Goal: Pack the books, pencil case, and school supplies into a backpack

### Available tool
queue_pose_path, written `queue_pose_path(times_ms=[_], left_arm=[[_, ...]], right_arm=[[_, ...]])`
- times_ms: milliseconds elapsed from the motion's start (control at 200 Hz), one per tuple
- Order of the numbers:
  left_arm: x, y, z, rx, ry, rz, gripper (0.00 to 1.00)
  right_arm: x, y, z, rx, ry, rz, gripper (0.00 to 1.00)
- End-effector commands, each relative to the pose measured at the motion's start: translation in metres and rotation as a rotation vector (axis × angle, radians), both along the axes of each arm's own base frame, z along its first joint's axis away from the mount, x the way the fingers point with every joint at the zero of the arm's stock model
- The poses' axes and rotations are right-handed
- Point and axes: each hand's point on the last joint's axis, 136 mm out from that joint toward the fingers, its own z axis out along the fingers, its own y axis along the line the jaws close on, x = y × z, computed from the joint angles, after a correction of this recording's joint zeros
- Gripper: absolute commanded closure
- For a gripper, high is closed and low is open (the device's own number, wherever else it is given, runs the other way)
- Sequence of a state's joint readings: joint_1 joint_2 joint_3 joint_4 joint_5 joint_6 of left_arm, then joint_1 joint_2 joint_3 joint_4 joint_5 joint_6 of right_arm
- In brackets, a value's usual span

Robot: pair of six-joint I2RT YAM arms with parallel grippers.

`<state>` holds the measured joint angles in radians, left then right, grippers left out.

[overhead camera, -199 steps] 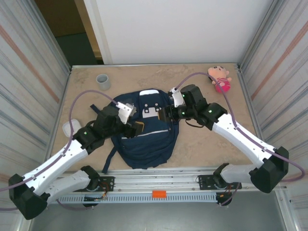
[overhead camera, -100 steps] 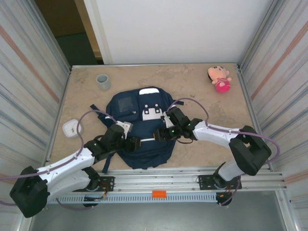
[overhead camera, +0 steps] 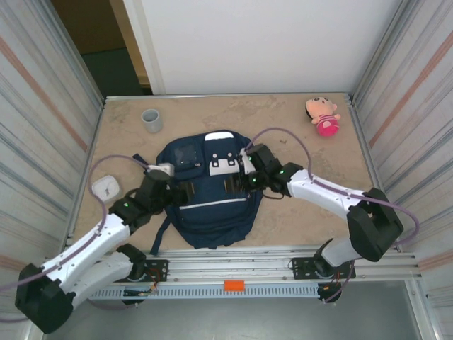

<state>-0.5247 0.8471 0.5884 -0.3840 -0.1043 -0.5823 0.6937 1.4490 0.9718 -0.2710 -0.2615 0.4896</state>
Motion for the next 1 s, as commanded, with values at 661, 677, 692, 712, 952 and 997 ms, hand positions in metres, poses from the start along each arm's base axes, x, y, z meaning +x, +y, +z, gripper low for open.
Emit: queue_pose_path(times_ms=[661, 677, 692, 712, 952, 997], left_arm=[[0.033, 0.034, -0.107, -0.194, 0.390, 0.132, 0.41], [0.034, 0.033, -0.109, -0.190, 0.395, 0.130, 0.41], [0.034, 0.033, -0.113, -0.184, 0.403, 0.129, 0.42], [0.034, 0.034, -0.117, -0.176, 0.413, 0.131, 0.43], [0.041, 0.013, -0.138, -0.208, 0.471, 0.084, 0.60], [0.045, 0.005, -0.134, -0.200, 0.447, 0.069, 0.60]], right_arm=[[0.069, -0.033, -0.107, -0.025, 0.245, -0.176, 0.49], [0.069, -0.035, -0.110, -0.028, 0.249, -0.182, 0.49], [0.068, -0.036, -0.112, -0.031, 0.255, -0.186, 0.50], [0.068, -0.039, -0.115, -0.035, 0.259, -0.192, 0.50], [0.066, -0.064, -0.130, -0.042, 0.292, -0.257, 0.52], [0.067, -0.070, -0.129, -0.038, 0.294, -0.270, 0.52]])
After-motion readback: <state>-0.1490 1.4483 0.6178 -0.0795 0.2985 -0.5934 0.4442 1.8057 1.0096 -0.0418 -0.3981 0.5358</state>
